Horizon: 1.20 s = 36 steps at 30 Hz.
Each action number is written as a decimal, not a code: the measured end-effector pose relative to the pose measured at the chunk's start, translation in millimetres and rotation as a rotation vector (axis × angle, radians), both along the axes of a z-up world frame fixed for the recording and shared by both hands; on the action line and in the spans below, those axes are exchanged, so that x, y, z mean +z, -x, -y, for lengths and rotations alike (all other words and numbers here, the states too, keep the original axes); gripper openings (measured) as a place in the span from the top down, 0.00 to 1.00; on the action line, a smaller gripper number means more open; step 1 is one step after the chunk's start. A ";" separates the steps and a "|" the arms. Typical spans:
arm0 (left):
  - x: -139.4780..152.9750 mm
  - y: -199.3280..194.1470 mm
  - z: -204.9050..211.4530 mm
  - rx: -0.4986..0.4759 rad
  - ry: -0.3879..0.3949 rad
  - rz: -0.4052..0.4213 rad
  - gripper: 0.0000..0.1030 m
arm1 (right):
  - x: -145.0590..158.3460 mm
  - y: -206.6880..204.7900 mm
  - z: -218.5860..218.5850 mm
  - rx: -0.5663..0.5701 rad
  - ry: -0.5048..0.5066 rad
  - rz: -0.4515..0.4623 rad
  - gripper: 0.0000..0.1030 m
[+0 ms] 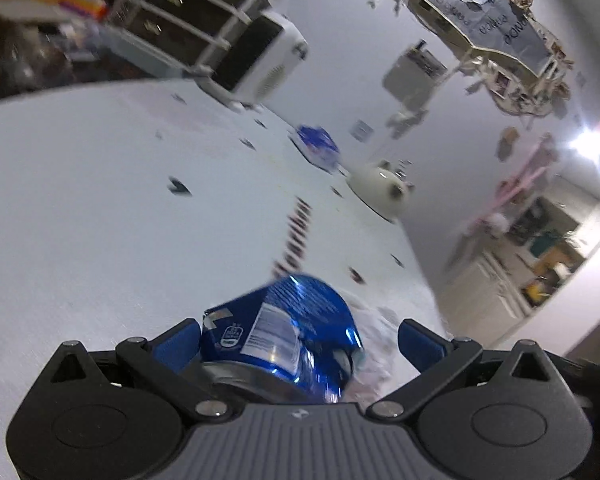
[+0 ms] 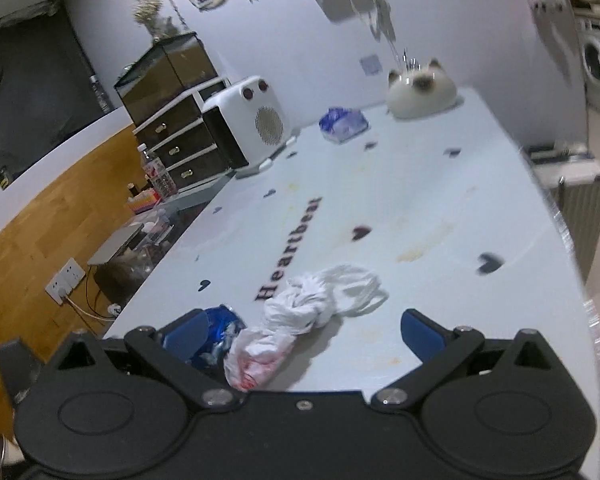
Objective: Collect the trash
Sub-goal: 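Grasp the blue crushed can with the left gripper while the right grasps the white plastic bag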
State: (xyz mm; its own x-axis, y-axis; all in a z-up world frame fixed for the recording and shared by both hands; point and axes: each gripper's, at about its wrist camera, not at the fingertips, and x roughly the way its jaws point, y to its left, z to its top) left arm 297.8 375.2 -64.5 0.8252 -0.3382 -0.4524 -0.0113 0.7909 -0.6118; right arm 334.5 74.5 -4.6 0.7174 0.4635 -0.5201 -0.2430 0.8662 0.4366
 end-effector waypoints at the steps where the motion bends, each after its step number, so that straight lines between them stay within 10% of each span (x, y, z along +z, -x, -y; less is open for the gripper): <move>1: -1.1 1.4 2.6 -0.019 0.004 -0.009 0.00 | -6.2 -5.5 -4.3 -0.012 -0.003 -0.009 0.00; 9: -4.4 9.0 35.2 -0.160 -0.040 -0.050 0.01 | -49.3 -37.1 -20.4 0.002 -0.135 -0.116 0.03; 18: 0.8 17.9 59.3 -0.276 -0.060 0.008 0.03 | -69.0 -37.2 -22.6 -0.010 -0.178 -0.182 0.66; 36: -25.5 5.7 30.7 0.064 0.230 0.024 0.20 | -71.0 23.5 9.2 0.012 -0.086 -0.070 0.71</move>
State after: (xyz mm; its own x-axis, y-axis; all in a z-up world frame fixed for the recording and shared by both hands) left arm 292.1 344.6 -89.9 0.8580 -0.3765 -0.3495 -0.0402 0.6290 -0.7764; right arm 311.0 65.2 -75.6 0.6748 0.5171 -0.5266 -0.2197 0.8219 0.5256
